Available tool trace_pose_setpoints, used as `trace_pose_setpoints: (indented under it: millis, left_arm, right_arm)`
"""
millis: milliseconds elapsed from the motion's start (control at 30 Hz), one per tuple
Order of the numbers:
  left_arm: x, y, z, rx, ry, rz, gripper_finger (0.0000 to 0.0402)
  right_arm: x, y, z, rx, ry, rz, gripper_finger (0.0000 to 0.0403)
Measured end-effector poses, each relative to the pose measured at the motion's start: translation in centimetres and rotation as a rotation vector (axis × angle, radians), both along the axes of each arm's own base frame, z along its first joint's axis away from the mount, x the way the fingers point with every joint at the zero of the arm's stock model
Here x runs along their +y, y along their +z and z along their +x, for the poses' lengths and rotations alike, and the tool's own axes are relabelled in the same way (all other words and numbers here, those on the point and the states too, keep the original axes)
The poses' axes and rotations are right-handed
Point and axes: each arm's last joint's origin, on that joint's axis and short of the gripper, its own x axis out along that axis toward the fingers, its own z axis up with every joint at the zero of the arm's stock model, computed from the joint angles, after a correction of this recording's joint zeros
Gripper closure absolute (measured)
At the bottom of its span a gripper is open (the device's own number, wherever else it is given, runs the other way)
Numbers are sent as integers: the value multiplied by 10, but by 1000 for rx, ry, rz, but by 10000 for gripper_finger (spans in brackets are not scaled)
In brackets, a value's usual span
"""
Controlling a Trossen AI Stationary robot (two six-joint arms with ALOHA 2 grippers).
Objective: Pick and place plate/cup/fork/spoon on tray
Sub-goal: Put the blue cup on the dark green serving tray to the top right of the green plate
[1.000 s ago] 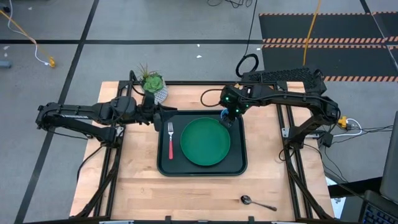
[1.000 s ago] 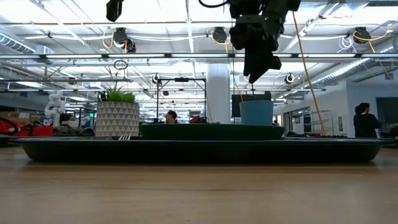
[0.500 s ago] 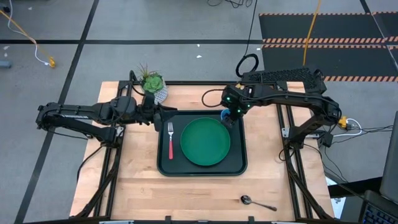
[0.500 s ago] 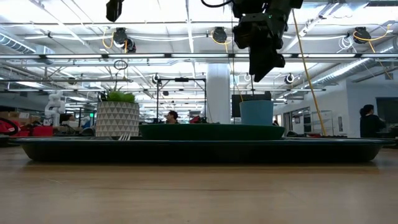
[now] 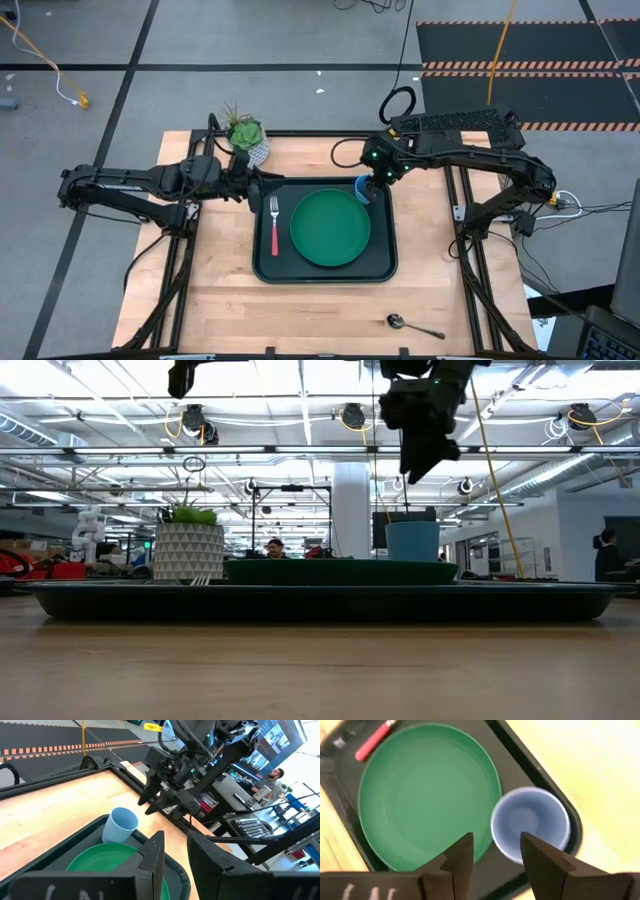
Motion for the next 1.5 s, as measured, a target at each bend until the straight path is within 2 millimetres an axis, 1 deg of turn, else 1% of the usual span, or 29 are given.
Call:
trace_pose_setpoints:
  millis: [200,300,400,567,667,767,900,1267,1500]
  left_arm:
    - [0,0,0,-3,2,-7,316]
    - [0,0,0,-3,2,-10,316]
    - [0,0,0,-5,3,-14,316]
    - [0,0,0,-6,5,-22,316]
    - [0,0,0,-9,7,-30,316]
    - [0,0,0,-11,7,-38,316]
    - [-1,0,0,-13,7,-50,316]
    - [-1,0,0,-5,7,-46,316]
    - [-1,-1,0,-4,6,-42,316]
  right_arm:
    - [0,-3,25,-157,37,40,248]
    - [0,-3,30,-191,38,31,248]
    - [0,-7,36,-206,45,46,248]
    - [-2,-29,47,-130,38,79,248]
    - [-4,-44,55,-85,-3,113,248]
    - [-5,-55,60,-56,-30,134,248]
    - [-6,-61,62,-35,-37,137,248]
    - [-8,-63,59,1,-62,80,248]
    - [-10,-65,53,66,-71,51,248]
